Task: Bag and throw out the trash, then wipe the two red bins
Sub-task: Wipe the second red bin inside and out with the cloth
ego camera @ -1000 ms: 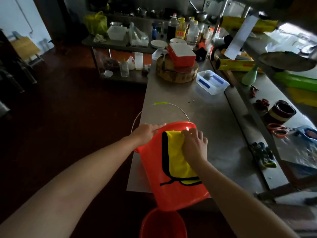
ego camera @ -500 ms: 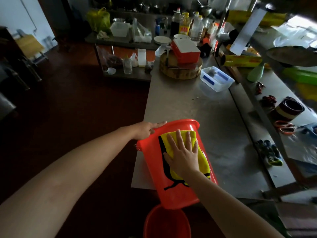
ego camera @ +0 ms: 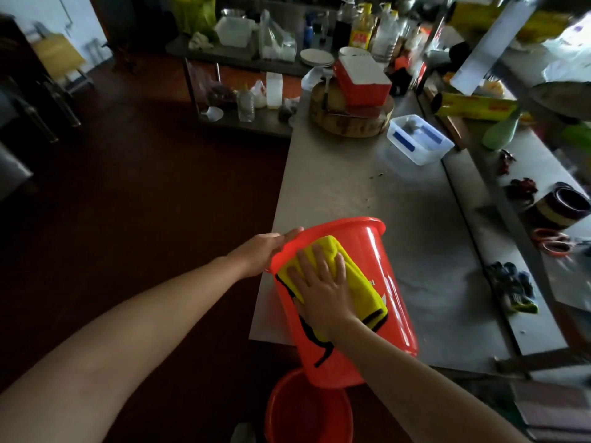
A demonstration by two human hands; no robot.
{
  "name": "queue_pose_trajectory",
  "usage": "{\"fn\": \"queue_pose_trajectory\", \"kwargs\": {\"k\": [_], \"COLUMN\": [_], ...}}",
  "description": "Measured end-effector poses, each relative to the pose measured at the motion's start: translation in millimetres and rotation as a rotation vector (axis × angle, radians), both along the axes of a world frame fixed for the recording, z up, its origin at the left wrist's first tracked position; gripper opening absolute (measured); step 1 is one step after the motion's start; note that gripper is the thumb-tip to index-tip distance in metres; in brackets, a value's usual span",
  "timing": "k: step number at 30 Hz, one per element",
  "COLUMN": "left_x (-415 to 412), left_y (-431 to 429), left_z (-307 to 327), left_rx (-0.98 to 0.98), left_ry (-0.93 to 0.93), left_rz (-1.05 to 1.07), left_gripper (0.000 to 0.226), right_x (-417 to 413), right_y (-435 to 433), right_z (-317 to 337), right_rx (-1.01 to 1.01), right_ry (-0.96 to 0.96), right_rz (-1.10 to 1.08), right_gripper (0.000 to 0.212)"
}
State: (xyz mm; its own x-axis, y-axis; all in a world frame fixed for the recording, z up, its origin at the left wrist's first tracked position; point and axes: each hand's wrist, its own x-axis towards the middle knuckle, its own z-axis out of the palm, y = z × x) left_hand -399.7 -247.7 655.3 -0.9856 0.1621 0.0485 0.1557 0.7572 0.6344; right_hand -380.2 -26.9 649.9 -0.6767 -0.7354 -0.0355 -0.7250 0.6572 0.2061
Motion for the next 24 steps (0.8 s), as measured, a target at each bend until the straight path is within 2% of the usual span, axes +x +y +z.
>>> {"fn": "queue_pose_trajectory", "kwargs": {"k": [2, 5, 8, 11, 17, 20, 22, 24], "left_x": [0, 4, 6, 7, 1, 1, -1, -4], "left_y": [-3, -8, -12, -12, -7, 2, 5, 11], "left_z": [-5, -8, -16, -18, -15, -8, -3, 3], "left_rx": [0.067, 0.093, 0.081, 0.098, -0.022, -0.013, 0.009, -0.01], "left_ry": [-0.063, -0.128, -0.065, -0.08, -0.093, -0.101, -0.056, -0.111], "left_rz": [0.001, 0.026, -0.028, -0.009, -0.018, 0.024, 0.048, 0.055], "left_gripper": [0.048, 0.055, 0.073, 0.067, 0.08, 0.049, 0.068, 0.072], "right_x": [-2, -11, -31, -53, -85, -92, -93, -89], "right_y": [-5, 0, 14, 31, 74, 100, 112, 112], "right_z": [0, 5, 8, 10, 5, 1, 2, 4], "right_rx": [0.027, -0.046, -0.163, -0.278, -0.578, -0.747, -0.81, -0.807], "right_ry": [-0.004, -0.014, -0.026, -0.088, -0.322, -0.497, -0.577, -0.582], "right_rz": [0.02, 0.021, -0.043, -0.173, -0.49, -0.68, -0.77, -0.792], "right_gripper": [0.065, 0.065, 0.066, 0.07, 0.076, 0.072, 0.066, 0.064]}}
